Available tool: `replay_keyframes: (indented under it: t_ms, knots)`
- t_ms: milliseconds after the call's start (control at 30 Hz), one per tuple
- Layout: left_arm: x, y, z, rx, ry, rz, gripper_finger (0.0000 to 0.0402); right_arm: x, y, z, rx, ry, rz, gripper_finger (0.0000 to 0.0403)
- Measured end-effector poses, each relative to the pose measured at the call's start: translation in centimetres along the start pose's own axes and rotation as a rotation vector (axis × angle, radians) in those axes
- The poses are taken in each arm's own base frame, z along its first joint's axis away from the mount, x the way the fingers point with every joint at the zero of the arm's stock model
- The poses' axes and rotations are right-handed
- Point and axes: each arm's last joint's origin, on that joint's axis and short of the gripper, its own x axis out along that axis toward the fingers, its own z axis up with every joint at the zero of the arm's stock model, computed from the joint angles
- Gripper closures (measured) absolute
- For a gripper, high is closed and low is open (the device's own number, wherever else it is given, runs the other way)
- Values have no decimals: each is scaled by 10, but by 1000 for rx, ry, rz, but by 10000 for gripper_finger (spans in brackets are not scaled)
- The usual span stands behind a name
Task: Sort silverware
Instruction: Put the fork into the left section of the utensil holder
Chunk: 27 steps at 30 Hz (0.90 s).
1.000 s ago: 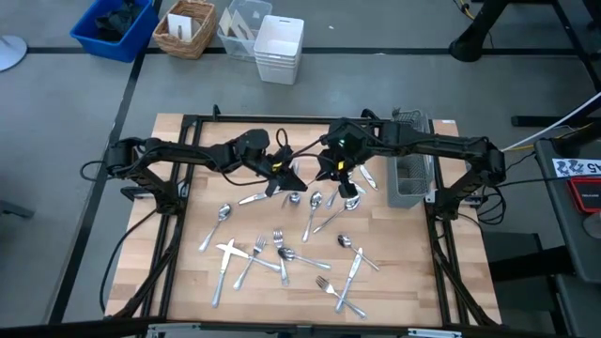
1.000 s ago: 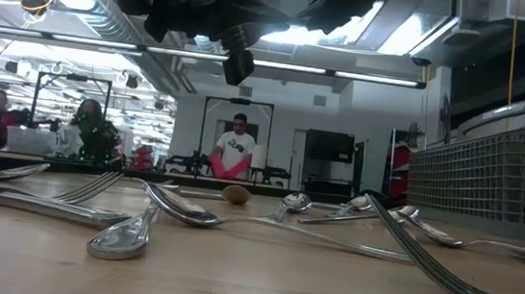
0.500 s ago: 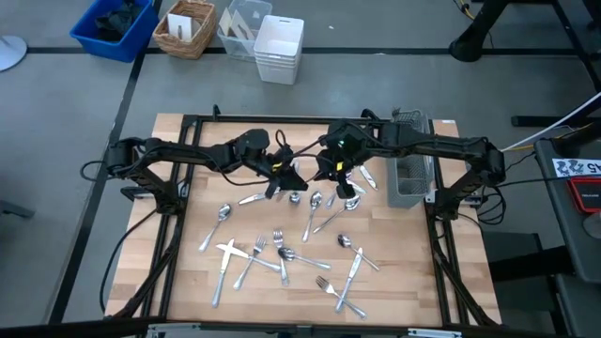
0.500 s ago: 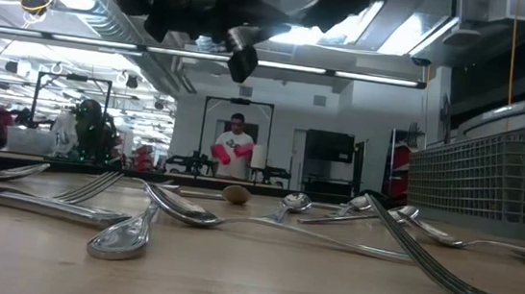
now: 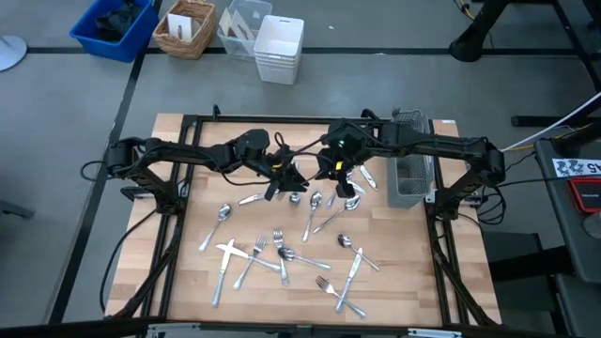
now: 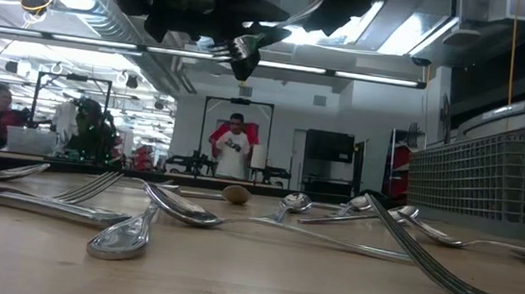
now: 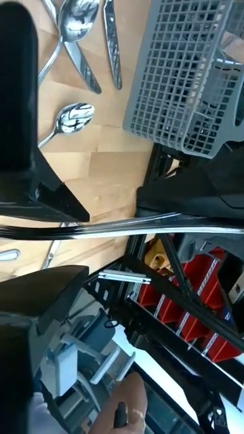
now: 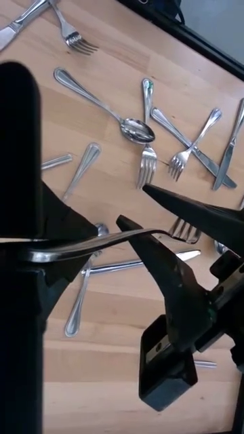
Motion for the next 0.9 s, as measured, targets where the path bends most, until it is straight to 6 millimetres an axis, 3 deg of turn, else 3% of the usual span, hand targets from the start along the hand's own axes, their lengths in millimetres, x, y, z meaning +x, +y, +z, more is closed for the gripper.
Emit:
replay_keyframes:
  t_ms: [367,900]
  knots:
    - [-15,21,7,-13,-36,68,306,-9,0,-1,48,84,-70,401]
    - [-21,30,9,234,-50,188,306,-36,1,3,201,217,-262,402]
